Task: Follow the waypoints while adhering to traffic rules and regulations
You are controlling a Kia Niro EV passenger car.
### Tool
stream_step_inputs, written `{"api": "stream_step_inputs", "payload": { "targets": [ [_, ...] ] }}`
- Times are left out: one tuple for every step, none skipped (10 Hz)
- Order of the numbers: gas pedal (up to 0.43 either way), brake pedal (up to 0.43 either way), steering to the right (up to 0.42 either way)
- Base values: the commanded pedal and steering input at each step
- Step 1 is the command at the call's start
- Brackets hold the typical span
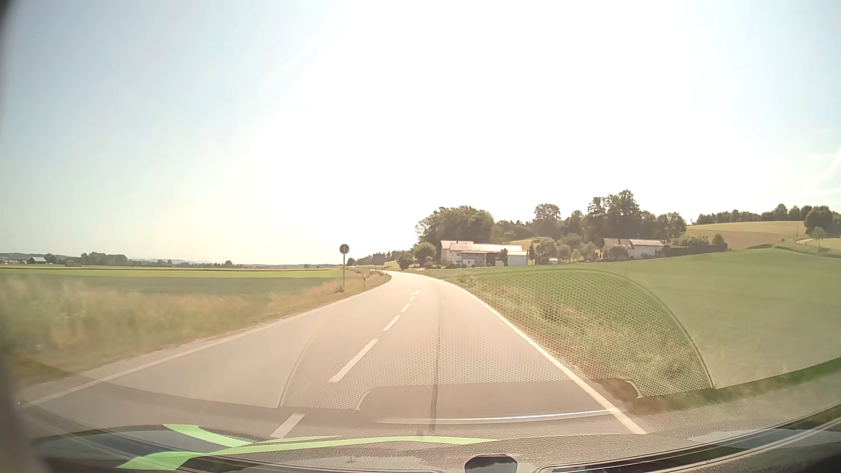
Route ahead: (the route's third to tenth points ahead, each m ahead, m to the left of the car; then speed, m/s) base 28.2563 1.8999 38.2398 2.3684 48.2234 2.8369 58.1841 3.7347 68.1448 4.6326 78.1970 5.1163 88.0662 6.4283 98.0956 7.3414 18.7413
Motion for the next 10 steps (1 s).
{"api": "stream_step_inputs", "payload": {
  "targets": [
    [0.311, 0.000, -0.005],
    [0.311, 0.000, -0.005],
    [0.311, 0.000, -0.005],
    [0.311, 0.000, -0.006],
    [0.311, 0.000, -0.006],
    [0.299, 0.000, -0.007],
    [0.299, 0.000, -0.008],
    [0.299, 0.000, -0.008],
    [0.299, 0.000, -0.009],
    [0.311, 0.000, -0.010]
  ]
}}
